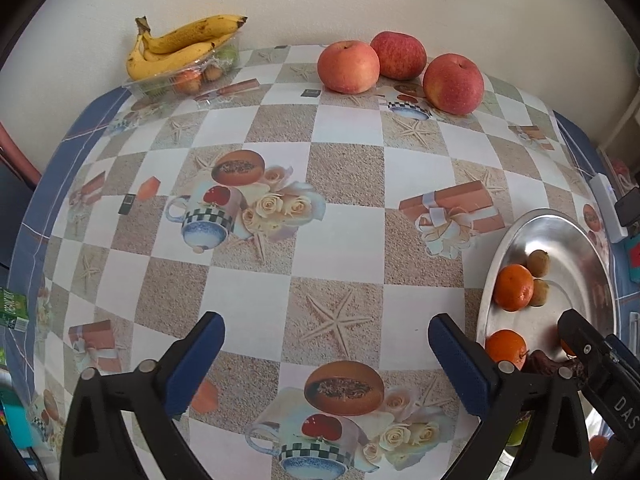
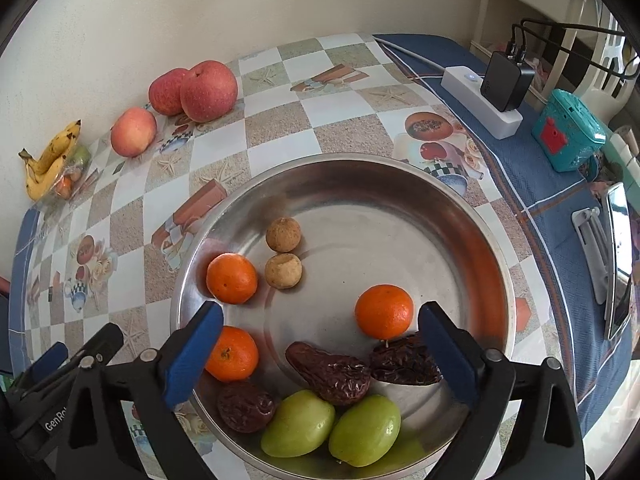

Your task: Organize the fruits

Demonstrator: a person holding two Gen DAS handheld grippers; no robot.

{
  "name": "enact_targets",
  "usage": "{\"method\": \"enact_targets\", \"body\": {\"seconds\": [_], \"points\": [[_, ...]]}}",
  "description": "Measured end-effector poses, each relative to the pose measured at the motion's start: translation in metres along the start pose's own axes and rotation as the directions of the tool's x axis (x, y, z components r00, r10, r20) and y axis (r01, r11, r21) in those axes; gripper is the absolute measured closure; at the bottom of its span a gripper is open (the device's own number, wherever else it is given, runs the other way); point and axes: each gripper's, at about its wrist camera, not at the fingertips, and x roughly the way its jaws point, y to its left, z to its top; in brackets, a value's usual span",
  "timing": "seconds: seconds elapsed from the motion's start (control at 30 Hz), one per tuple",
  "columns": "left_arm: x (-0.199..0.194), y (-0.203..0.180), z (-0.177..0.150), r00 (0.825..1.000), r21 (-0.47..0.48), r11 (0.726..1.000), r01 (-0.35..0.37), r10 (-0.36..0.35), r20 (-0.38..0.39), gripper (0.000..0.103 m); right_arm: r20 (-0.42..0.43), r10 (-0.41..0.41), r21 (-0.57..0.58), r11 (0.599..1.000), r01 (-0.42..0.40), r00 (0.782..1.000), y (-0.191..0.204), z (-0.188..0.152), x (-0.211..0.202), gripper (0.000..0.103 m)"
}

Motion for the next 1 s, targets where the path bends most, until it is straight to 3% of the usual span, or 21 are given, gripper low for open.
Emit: {"method": "enact_targets", "body": {"seconds": [0.27,0.4,0.53,0.67,1.0], "points": [[0.004,0.003,0.004,1.000,0.014,1.000,-0.003,0.003,0.019,0.000,0.007,-0.007,-0.020,1.000,0.007,1.000,0.006,-0.002,0.000,0.005],[0.005,0.003,0.008,0.996,0.060,0.995,-0.081,0.079,0.046,0.000,0.019,-0.004,-0.033,0.999,0.004,1.000,0.012,-0.002,-0.001,0.005],[-0.001,0.013,0.005,0.984,0.011,0.987,-0.161,0.160,0.082,0.000,0.026,-0.004,-0.043,0.999,0.005,1.000,0.017,-0.005,-0.002,0.005],[-0.003,0.017,0.000,0.971,0.031,0.976,-0.215,0.211,0.111,0.000,0.034,-0.011,-0.056,0.998,0.013,0.999,0.021,-0.013,-0.005,0.005],[-0.018,0.035,-0.031,0.977,0.063,0.975,-0.213,0.214,-0.005,0.000,0.029,-0.005,-0.110,0.994,0.008,1.000,0.032,-0.042,-0.018,0.005]]}}
